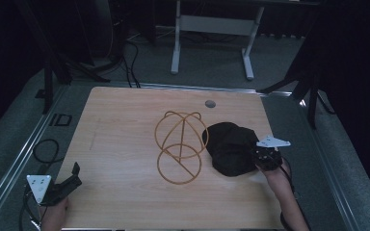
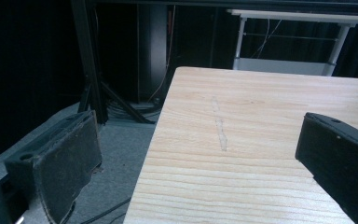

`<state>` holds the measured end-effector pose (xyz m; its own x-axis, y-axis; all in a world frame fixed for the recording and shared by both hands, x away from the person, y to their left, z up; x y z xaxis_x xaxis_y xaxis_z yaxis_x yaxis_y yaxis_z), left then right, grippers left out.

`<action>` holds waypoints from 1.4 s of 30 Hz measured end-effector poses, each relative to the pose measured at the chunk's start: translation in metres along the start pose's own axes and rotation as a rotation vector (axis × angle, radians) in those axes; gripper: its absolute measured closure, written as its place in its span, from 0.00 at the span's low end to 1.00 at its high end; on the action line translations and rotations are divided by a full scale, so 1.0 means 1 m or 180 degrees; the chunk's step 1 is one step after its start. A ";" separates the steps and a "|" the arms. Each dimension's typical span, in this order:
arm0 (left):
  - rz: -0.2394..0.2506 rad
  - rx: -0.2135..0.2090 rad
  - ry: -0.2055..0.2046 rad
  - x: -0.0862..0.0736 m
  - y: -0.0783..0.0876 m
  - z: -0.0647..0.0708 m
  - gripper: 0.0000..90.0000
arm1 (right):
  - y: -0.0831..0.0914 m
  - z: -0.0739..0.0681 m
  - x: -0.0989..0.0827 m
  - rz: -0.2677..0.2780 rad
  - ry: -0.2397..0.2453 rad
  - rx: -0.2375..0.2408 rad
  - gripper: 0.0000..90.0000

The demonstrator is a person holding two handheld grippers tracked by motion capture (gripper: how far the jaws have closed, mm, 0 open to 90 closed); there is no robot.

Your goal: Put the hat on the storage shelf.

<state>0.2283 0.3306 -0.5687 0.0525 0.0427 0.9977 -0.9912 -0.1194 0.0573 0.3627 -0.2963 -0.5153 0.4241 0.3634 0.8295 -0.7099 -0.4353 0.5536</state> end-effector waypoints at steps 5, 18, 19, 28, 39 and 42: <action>0.0002 0.0001 0.0006 0.000 0.000 0.000 0.01 | 0.002 -0.003 0.001 0.0142 -0.0036 -0.0075 0.98; 0.0005 0.0002 0.0014 0.000 0.000 0.000 0.01 | 0.021 -0.006 0.013 0.0584 -0.0210 -0.0092 0.98; 0.0006 0.0003 0.0015 0.000 0.000 0.000 0.01 | 0.024 -0.007 0.015 0.0636 -0.0227 -0.0089 0.98; 0.0008 0.0005 0.0022 0.000 0.000 0.000 0.01 | 0.046 -0.012 0.032 0.0995 -0.0283 -0.0153 0.98; 0.0005 0.0002 0.0024 0.000 0.000 0.000 0.01 | 0.074 -0.015 0.054 0.1361 -0.0310 -0.0318 0.98; 0.0006 0.0000 0.0027 0.000 0.000 0.000 0.01 | 0.082 -0.016 0.062 0.1413 -0.0326 -0.0329 0.98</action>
<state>0.2284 0.3310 -0.5687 0.0495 0.0508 0.9975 -0.9913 -0.1196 0.0553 0.3222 -0.2961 -0.4198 0.1163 0.0751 0.9904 -0.8854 -0.4440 0.1376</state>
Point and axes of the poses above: each handheld gripper's, and its own axes: y roughly backward along the jaws, x roughly out of its top, z roughly to its right, the point moved 2 cm from there along -y, roughly forward along the jaws, and after that the axes turned 6 degrees about z, right-handed, at the moved point
